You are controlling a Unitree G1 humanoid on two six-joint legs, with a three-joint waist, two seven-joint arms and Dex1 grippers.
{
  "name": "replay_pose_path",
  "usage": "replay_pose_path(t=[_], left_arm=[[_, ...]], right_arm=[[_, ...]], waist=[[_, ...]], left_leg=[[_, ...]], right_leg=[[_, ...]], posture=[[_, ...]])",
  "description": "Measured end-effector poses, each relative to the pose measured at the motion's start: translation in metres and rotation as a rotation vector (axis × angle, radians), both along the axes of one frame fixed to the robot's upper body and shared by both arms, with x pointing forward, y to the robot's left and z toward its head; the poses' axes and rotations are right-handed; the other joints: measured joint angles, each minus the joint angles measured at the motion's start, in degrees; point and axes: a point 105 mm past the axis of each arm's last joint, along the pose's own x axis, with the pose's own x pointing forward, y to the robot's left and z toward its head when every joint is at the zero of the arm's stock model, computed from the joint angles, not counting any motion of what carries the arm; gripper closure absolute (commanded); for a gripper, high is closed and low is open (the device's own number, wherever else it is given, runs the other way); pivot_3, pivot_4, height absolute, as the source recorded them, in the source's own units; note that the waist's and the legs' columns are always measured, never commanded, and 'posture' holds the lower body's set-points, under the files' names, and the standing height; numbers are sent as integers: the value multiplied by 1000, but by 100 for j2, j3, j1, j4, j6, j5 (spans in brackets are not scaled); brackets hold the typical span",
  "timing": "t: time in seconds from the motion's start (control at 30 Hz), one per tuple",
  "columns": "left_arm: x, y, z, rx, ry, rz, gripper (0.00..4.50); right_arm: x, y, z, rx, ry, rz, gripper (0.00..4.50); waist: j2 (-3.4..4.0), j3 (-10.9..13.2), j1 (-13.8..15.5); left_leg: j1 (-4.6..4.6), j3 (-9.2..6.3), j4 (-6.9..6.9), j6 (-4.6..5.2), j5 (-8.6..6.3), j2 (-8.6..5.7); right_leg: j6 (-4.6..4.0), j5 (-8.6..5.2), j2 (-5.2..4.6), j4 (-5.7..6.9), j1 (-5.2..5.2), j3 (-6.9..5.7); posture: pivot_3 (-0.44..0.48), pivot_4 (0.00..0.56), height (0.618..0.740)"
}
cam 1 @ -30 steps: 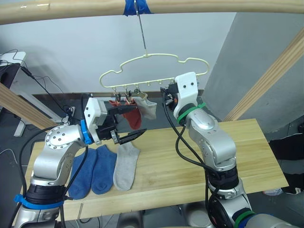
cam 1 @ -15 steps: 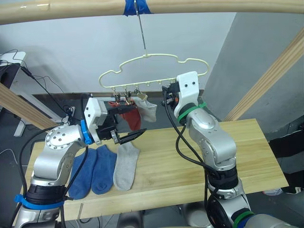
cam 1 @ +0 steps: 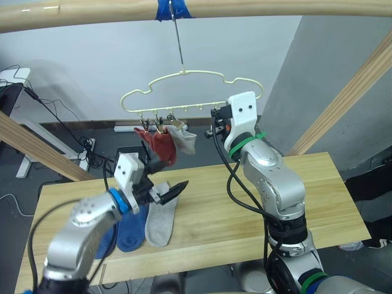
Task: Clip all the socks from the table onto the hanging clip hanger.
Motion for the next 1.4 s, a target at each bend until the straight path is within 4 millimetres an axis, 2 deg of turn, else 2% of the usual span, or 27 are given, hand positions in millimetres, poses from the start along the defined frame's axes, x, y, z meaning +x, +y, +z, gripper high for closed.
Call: replay_pose_path(t=[0.07,0.17,0.4,0.6,0.8,0.83,1.07,1.27,1.4], left_arm=[[-2,6,-20,37,58,97,0],[7,17,-36,75,68,285,0],[16,25,-86,163,212,494,0],[32,23,-94,196,233,550,0],[32,22,-101,248,271,535,0],[31,22,-103,251,284,530,383],[32,20,-103,250,302,503,2280],[32,16,-103,233,307,467,3698],[28,14,-104,225,305,432,4441]], right_arm=[[0,-1,0,-2,0,-2,4481],[0,-1,0,-4,1,0,4481],[0,0,-1,-8,7,7,4481],[-2,4,-3,-16,15,23,4481],[-3,5,-3,-18,14,28,4481],[-3,5,-3,-18,14,28,4500],[-3,6,-3,-19,14,30,4500],[-3,7,-3,-19,14,30,4500],[-4,8,-3,-21,14,33,4500]], waist=[[-1,0,5],[0,1,28],[-1,2,11],[-3,3,7],[-3,3,-4],[-3,3,-6],[-3,3,-16],[-3,3,-17],[-3,3,-21]], left_leg=[[1,-5,0,0,0,2],[3,-4,1,0,0,-2],[2,0,1,-1,0,0],[1,1,0,-2,-1,-3],[2,1,-1,-4,-2,-2],[2,0,-1,-4,-2,-2],[2,1,-1,-4,-2,-2],[2,1,-1,-5,-2,-2],[2,1,-1,-6,-3,-1]], right_leg=[[-1,1,0,4,-1,-3],[-3,2,3,5,1,-3],[-3,2,11,4,-1,-3],[-3,2,7,4,0,-3],[-2,2,7,3,0,-3],[-2,2,7,3,0,-3],[-2,2,7,4,0,-3],[-2,2,7,2,0,-3],[-2,1,7,1,0,-2]], posture=[[-213,275,740],[-215,282,740],[-224,288,740],[-231,291,740],[-242,284,740],[-242,284,740],[-248,280,740],[-248,278,740],[-248,278,740]])
